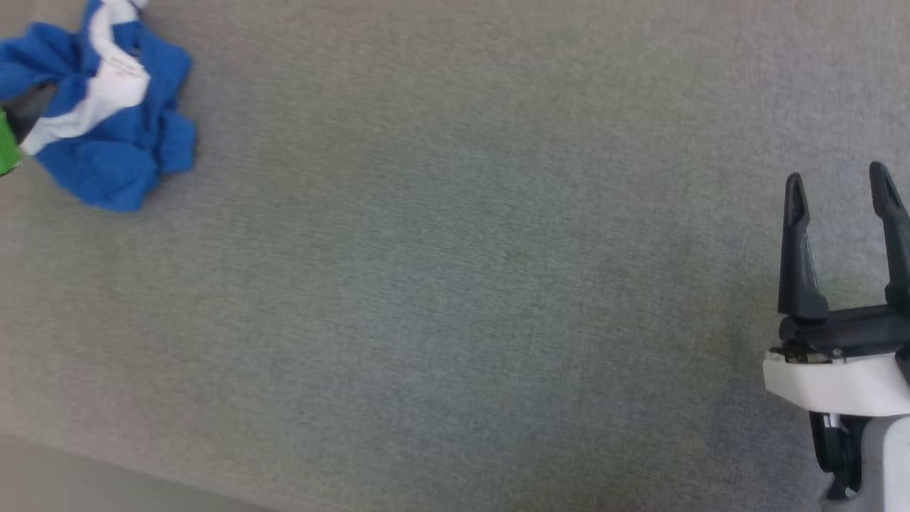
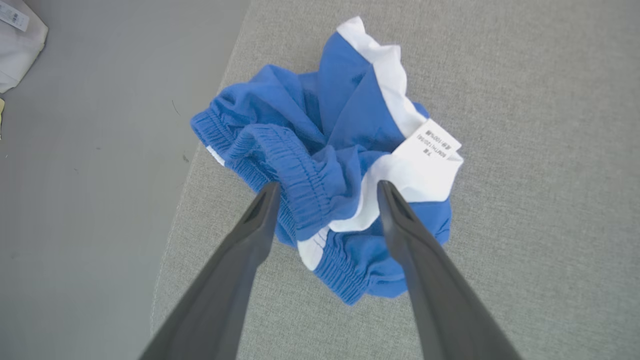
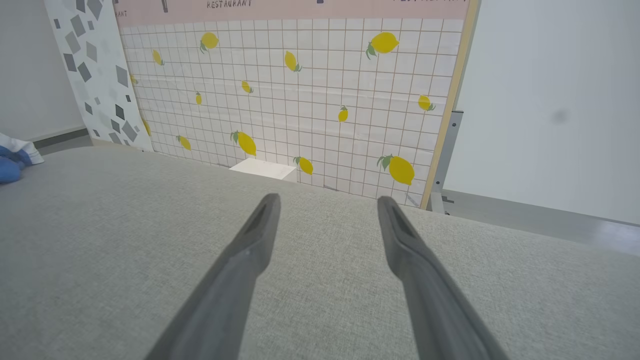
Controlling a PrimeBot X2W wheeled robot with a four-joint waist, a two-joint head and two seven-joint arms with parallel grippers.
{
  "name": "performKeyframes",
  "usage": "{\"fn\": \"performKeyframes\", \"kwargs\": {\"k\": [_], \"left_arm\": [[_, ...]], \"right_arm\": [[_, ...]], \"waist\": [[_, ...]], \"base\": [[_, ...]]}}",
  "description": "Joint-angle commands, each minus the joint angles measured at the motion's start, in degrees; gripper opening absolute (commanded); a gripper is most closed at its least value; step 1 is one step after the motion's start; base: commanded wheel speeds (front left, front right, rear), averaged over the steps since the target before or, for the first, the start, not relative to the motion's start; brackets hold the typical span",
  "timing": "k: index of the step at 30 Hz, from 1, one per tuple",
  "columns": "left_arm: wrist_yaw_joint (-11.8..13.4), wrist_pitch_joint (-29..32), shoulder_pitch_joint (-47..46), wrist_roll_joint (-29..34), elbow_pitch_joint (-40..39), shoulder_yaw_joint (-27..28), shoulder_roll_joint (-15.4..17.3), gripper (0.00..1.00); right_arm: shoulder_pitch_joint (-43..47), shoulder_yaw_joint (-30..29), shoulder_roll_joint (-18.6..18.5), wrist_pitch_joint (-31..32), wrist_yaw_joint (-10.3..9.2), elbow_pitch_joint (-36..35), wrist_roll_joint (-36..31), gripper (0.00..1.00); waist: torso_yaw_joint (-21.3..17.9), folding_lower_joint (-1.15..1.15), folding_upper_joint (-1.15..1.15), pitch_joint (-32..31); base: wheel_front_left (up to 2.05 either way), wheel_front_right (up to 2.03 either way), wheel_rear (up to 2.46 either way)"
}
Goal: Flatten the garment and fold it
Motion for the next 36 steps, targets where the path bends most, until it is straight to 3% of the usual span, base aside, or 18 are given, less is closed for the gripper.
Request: {"fn": "performKeyframes", "kwargs": {"k": [1, 6, 17, 18, 19, 28, 36], "left_arm": [[-0.20, 1.53, -1.44, -1.82, -0.13, -0.68, 1.86, 1.00], [-0.20, 7.50, -3.22, -5.50, 0.38, -4.72, 5.31, 1.00], [-0.20, 7.40, -3.63, -4.04, 5.03, -15.54, 5.82, 1.00], [-0.20, 7.18, -3.58, -4.65, 5.40, -16.38, 5.77, 0.08], [-0.20, 7.03, -3.58, -5.28, 5.78, -16.84, 5.71, 0.00], [-0.21, 1.32, -5.16, -7.77, 6.67, -20.28, 7.99, 0.00], [-0.21, -2.70, -9.66, -7.05, 0.30, -25.97, 11.79, 0.00]], "right_arm": [[-1.37, 0.19, -0.04, -0.34, -0.09, -0.57, -0.55, 1.00], [-2.72, 0.07, -0.04, -0.34, -0.09, -1.60, -0.96, 1.00], [-3.85, 0.60, -0.04, -0.34, -0.09, -1.56, -0.85, 1.00], [-3.79, 0.66, -0.04, -0.34, -0.09, -1.22, -0.82, 1.00], [-3.74, 0.75, -0.04, -0.34, -0.09, -0.90, -0.81, 1.00], [-2.74, 1.19, -0.04, -0.34, -0.09, 1.55, 0.49, 1.00], [0.81, 1.74, -0.04, -0.34, -0.09, 4.00, 2.96, 1.00]], "waist": [[-4.69, -0.01, 0.00, 5.89], [-5.99, -0.01, 0.00, 9.01], [-7.54, -0.01, 0.00, 10.08], [-7.46, -0.01, 0.00, 9.72], [-7.44, -0.01, 0.00, 9.38], [-7.07, -0.01, 0.00, 2.55], [-6.09, -0.01, 0.00, -7.97]], "base": [[0.00, 0.00, 0.00], [0.00, 0.00, 0.00], [0.00, 0.00, 0.00], [0.00, 0.00, 0.00], [0.00, 0.00, 0.00], [0.00, 0.00, 0.00], [0.00, 0.00, 0.00]]}}
